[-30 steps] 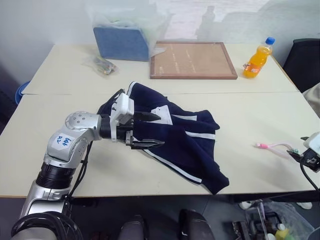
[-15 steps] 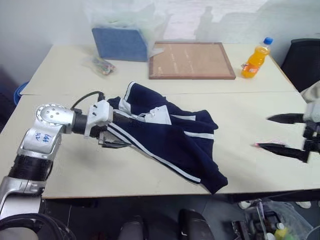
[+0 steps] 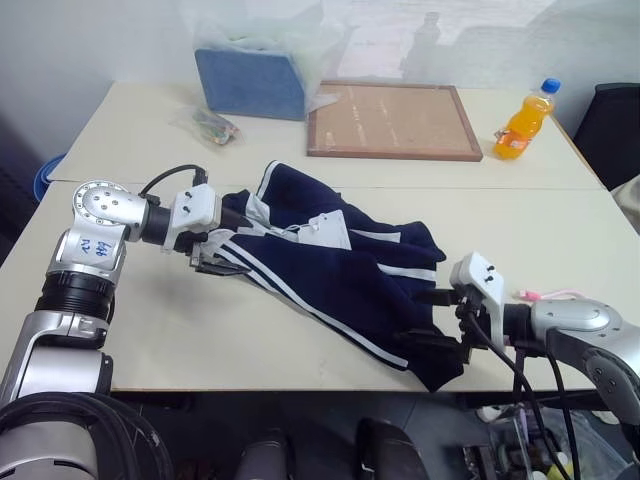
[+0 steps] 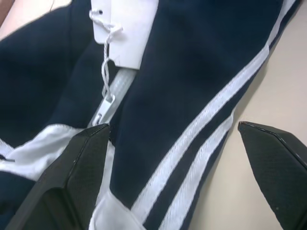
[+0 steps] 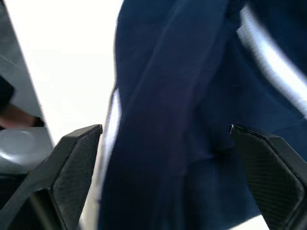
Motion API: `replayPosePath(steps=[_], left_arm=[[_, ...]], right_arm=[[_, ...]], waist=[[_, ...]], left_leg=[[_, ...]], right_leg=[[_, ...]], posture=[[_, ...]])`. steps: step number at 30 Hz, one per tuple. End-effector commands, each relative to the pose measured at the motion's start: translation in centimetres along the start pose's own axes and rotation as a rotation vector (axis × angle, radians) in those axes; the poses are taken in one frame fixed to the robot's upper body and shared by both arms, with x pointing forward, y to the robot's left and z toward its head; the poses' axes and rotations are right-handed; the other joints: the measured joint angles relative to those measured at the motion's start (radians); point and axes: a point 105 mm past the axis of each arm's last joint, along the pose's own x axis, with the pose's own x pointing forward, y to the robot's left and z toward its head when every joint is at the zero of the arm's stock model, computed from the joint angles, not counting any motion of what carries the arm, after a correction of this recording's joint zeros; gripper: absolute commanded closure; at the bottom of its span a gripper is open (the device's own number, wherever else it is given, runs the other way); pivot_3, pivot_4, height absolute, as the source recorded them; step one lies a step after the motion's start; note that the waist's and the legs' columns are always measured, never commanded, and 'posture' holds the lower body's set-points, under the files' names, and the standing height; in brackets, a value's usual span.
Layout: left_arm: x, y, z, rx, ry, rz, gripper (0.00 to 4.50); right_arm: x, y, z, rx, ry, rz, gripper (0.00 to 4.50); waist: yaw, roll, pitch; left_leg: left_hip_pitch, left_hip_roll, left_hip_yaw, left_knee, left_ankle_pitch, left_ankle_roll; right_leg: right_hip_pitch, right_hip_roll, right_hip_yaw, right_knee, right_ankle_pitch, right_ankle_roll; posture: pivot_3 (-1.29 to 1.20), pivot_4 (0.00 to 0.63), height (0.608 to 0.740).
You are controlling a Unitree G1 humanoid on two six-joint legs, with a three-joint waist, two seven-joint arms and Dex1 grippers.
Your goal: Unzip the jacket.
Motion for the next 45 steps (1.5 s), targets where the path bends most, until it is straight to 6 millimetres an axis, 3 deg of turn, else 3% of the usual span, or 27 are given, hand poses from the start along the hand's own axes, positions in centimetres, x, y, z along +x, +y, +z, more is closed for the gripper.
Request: replayPosePath(steps=[1, 5, 10, 23, 29, 34, 36, 39, 45], left_arm=[[-1.4, 0.9, 1.0, 0.030, -0.021, 0.051, 0.00], [-1.8, 0.7, 0.7, 0.041, 0.007, 0.046, 0.00], [-1.7, 0.3, -0.8, 0.098, 0.094, 0.019, 0.00], [1.9, -1.3, -3.1, 0.131, 0.141, -0.092, 0.00], [1.9, -3.5, -3.9, 0.103, 0.141, -0.191, 1.49], [1.5, -6.0, -2.9, 0.037, 0.082, -0.267, 3.18], [1.4, -7.2, -2.3, 0.016, 0.061, -0.289, 3.52], [1.9, -8.8, -1.4, -0.024, 0.029, -0.299, 4.45], [3.0, -11.5, -1.0, -0.095, 0.017, -0.300, 4.49]], right_arm=[[-0.7, 2.2, -0.1, -0.028, 0.001, 0.098, 1.21], [-2.2, 3.9, -1.2, -0.020, 0.027, 0.182, 2.66], [-3.1, 4.1, -1.9, -0.008, 0.029, 0.183, 4.44], [-2.6, 2.1, -1.9, -0.083, 0.028, 0.076, 4.48], [-3.2, 1.2, -2.7, -0.132, 0.082, 0.057, 4.50], [-4.4, -0.1, -3.1, -0.145, 0.116, 0.030, 4.50], [-5.2, -0.7, -3.5, -0.155, 0.143, 0.016, 4.50], [-6.4, -1.7, -4.2, -0.180, 0.193, -0.004, 4.50], [-8.4, -4.1, -5.5, -0.258, 0.301, -0.045, 4.50]], waist=[[0.001, 0.000, 0.000], [0.005, -0.001, 0.000], [0.004, -0.002, 0.000], [0.003, -0.003, 0.000], [0.001, -0.003, 0.000], [0.002, -0.003, 0.000], [0.001, -0.003, 0.000], [0.004, -0.003, 0.000], [0.002, -0.003, 0.000]], left_leg=[[0.000, 0.000, 0.000, 0.000, 0.000, 0.000], [0.000, 0.000, 0.000, 0.000, 0.000, 0.000], [0.001, 0.000, 0.000, 0.000, 0.000, 0.000], [0.001, 0.000, 0.000, 0.000, 0.000, 0.000], [0.001, 0.000, 0.000, 0.000, 0.000, 0.000], [0.002, 0.000, 0.000, 0.000, 0.000, 0.000], [0.002, 0.000, 0.000, 0.000, 0.000, 0.000], [0.002, 0.000, 0.000, 0.000, 0.000, 0.000], [0.004, 0.001, 0.000, 0.000, 0.000, 0.000]], right_leg=[[0.000, 0.000, 0.000, 0.000, 0.000, 0.000], [0.000, 0.000, 0.000, -0.001, 0.000, 0.000], [0.001, 0.000, 0.000, 0.000, 0.000, 0.000], [0.001, 0.000, 0.000, 0.000, 0.000, 0.000], [0.001, 0.000, 0.001, 0.000, 0.000, 0.000], [0.001, 0.000, 0.001, 0.000, 0.000, 0.000], [0.001, 0.000, 0.001, 0.000, 0.000, 0.000], [0.002, -0.001, 0.002, 0.000, 0.000, 0.000], [0.003, 0.000, 0.003, 0.000, 0.000, 0.000]], posture=[[0.00, 0.150, 0.740], [0.00, 0.150, 0.740], [0.00, 0.150, 0.740], [0.00, 0.150, 0.740], [0.00, 0.150, 0.740], [0.00, 0.150, 0.740], [0.00, 0.150, 0.740], [0.00, 0.150, 0.740], [0.00, 0.150, 0.740]])
